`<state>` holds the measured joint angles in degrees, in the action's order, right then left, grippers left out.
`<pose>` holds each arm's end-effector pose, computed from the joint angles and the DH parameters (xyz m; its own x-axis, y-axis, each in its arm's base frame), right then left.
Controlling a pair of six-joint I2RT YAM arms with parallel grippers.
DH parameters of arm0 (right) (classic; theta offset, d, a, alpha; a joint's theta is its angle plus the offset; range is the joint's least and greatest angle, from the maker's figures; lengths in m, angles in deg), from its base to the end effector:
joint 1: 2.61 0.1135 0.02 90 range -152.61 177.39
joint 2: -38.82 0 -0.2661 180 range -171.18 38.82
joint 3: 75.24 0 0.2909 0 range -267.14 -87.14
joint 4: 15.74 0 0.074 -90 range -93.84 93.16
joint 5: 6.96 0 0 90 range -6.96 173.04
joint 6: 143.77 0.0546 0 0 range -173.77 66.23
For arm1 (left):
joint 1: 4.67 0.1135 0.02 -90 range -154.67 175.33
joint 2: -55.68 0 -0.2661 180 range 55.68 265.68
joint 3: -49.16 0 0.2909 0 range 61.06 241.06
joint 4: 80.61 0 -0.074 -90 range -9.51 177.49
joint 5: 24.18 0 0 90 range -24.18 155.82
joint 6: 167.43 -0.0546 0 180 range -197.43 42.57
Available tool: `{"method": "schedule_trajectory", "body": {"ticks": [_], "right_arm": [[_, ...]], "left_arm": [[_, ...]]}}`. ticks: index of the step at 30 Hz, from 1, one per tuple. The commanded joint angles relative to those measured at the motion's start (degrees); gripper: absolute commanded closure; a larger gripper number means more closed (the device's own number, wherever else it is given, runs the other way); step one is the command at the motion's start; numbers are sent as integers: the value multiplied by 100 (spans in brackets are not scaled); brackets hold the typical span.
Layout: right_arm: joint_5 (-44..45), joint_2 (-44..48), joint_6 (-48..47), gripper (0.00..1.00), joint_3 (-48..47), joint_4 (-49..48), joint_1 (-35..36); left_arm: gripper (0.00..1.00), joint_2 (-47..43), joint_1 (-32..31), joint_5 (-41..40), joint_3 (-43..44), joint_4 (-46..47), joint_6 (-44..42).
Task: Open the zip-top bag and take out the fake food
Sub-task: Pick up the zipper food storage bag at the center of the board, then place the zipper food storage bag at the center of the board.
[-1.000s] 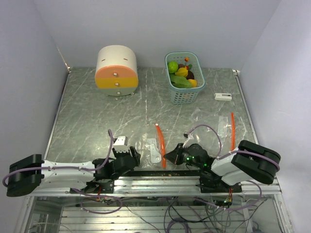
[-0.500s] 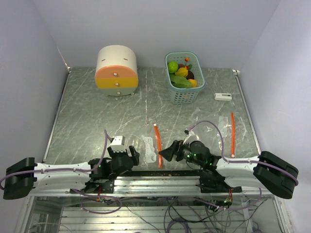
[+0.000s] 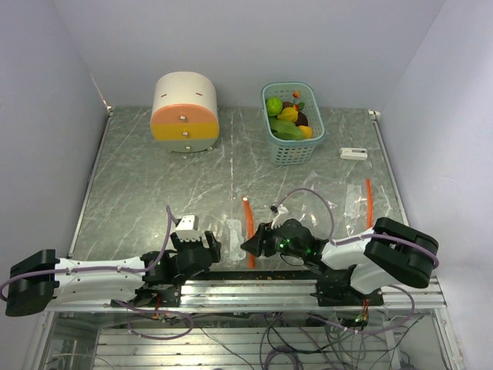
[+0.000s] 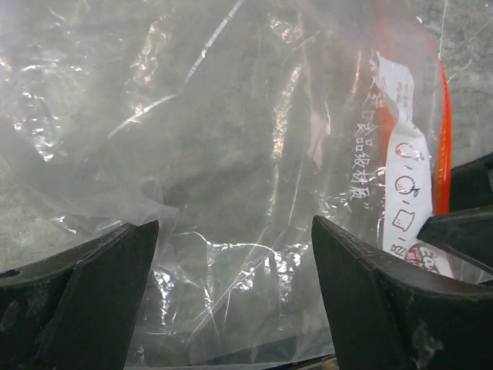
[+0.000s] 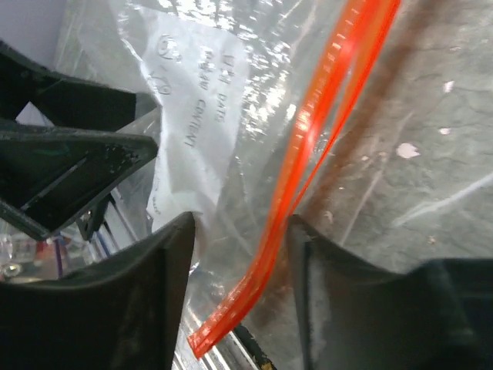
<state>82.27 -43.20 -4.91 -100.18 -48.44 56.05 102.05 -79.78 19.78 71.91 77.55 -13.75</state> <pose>0.1337 0.2210 0.0798 -0.7892 0.1518 -0.5951 -0.4044 0.6008 0.6896 0.0846 -0.1652 0.1098 -0.5662 -0.2918 -0.7709 0.0758 0.9128 -0.4012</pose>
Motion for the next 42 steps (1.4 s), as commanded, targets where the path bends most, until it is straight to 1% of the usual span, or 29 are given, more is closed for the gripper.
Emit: {"method": "schedule_trajectory", "body": {"ticks": [1, 2, 3, 5, 9, 11, 16, 18, 21, 23, 26, 31, 32, 34, 36, 37, 38, 40, 42], "right_arm": [[-106, 36, -31, 61, -127, -340, 120], [-18, 149, -78, 72, -169, -173, 120], [99, 296, -122, 82, -217, 69, 124], [397, 723, -255, 99, -334, 639, 120], [1129, 1527, -692, 100, -653, 1921, -45], [1433, 1952, -857, 100, -754, 2457, -313], [1424, 3096, -1361, 100, -1093, 3651, -1600], [1566, 3554, -1636, 100, -1345, 4117, -2039], [1901, 4038, -2032, 100, -1738, 4660, -2513], [2105, 4213, -2234, 100, -1968, 4956, -2699], [2427, 4313, -2287, 100, -2117, 5400, -2795], [3021, 4571, -2078, 100, -1685, 5925, -2802], [3166, 4622, -2018, 99, -1616, 6040, -2806], [3537, 4695, -1821, 85, -1569, 6339, -2807], [3784, 4779, -1805, 49, -1613, 6538, -2807], [3886, 4838, -1835, 34, -1659, 6604, -2807], [3897, 4895, -1865, 26, -1711, 6638, -2811], [3691, 5005, -1978, 20, -1781, 6538, -2807], [3447, 5054, -1976, 19, -1821, 6465, -2807]], "left_arm": [[8, -153, -12, -99, 181, -193, 10], [6, -196, -12, -72, 204, -218, -30], [1, -248, -12, 1, 285, -273, -115], [1, -315, -16, 117, 501, -329, -364], [1, -256, -21, 149, 976, -461, -664], [1, -261, -21, 240, 1089, -408, -769], [1, -747, -21, 375, 1082, -104, -986], [1, -976, -21, 265, 1064, -221, -985], [1, -1261, -23, 62, 994, -592, -862], [1, -1385, -23, 10, 900, -707, -762], [1, -1463, -21, 41, 717, -713, -664], [1, -1319, -21, 68, 563, -580, -607], [1, -1263, -23, 67, 559, -562, -602], [1, -1150, -21, 77, 569, -531, -596], [1, -1042, -21, 56, 577, -494, -567], [1, -997, -21, 59, 566, -452, -563], [1, -964, -21, 57, 560, -419, -559], [1, -906, -22, 81, 543, -360, -542], [1, -914, -21, 101, 526, -379, -530]]}}
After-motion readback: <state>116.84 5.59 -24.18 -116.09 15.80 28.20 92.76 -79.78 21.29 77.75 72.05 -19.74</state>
